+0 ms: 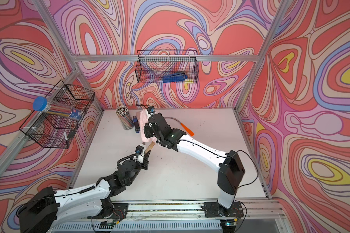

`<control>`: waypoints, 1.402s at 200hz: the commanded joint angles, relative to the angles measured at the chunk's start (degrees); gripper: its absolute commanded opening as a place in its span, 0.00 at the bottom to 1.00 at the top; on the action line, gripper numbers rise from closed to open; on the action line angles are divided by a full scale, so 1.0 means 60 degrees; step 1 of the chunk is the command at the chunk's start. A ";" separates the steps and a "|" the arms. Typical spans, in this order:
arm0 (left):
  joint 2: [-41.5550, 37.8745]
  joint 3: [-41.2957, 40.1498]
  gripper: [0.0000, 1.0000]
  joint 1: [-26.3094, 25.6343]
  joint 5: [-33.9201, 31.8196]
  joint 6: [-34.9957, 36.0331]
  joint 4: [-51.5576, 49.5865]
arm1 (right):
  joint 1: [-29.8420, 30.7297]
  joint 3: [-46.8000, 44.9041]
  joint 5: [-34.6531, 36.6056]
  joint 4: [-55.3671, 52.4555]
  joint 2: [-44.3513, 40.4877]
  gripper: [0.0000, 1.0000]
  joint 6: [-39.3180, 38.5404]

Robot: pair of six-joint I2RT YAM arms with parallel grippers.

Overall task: Wipe small sickles with rags
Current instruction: Wipe the small sickle.

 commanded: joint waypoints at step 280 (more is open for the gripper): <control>-0.0705 -0.0398 0.00 -0.0039 -0.0807 -0.0027 0.0381 | -0.2733 -0.0138 0.2526 -0.1821 0.2390 0.00 0.0046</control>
